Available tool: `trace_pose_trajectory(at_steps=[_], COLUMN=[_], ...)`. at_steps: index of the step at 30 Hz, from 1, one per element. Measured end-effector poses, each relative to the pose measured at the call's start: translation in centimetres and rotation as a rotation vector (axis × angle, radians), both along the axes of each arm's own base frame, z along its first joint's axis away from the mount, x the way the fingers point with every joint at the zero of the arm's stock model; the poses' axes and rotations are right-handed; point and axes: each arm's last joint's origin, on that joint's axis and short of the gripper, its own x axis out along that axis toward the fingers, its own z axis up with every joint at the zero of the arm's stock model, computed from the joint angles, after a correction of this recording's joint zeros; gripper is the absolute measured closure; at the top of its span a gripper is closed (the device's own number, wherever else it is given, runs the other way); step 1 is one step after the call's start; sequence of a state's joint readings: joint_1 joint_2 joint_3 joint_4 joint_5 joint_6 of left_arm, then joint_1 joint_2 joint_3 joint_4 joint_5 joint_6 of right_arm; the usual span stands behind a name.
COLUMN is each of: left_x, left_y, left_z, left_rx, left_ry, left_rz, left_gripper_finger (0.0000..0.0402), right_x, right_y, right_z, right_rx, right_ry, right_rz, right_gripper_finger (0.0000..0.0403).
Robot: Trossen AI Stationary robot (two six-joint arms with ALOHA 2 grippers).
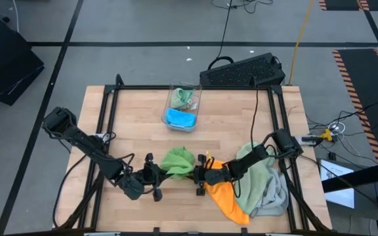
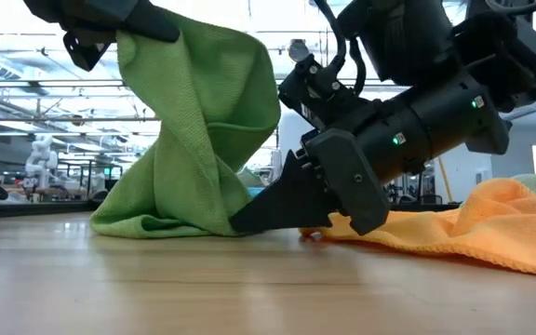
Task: Fold microfiber towels
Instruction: Fold the green towel
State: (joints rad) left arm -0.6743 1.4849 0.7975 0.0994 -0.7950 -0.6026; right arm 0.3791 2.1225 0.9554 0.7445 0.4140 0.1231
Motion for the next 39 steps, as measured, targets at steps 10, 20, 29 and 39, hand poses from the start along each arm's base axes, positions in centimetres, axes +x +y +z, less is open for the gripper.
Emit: trace_pose_trajectory(at_steps=[10,20,29,39], left_x=[-0.5,-2.3,-4.1,-4.5], left_y=[-1.7,-6.5,-7.2,-4.1], left_z=[0.2,5.7,9.9,6.7], left_rx=[-0.143,-0.231,0.007,0.044], left_ry=[0.037,-0.101,0.153,0.352], left_rz=[-0.235,-0.485,-0.431,-0.148], left_gripper_finger=[0.0390,0.0396,0.0396,0.0395], right_x=[-2.2,-9.4,-13.4,-12.6], right_y=[0.5,1.5,-0.9,-3.1], right_z=[5.9,17.3,22.9,17.9], right_rx=[-0.024,-0.018,-0.025,-0.032], right_ry=[0.132,0.064,-0.115,-0.015], right_rz=[0.080,0.200,0.103,-0.053], right_gripper_finger=[0.0399,0.0400,0.0401,0.0401])
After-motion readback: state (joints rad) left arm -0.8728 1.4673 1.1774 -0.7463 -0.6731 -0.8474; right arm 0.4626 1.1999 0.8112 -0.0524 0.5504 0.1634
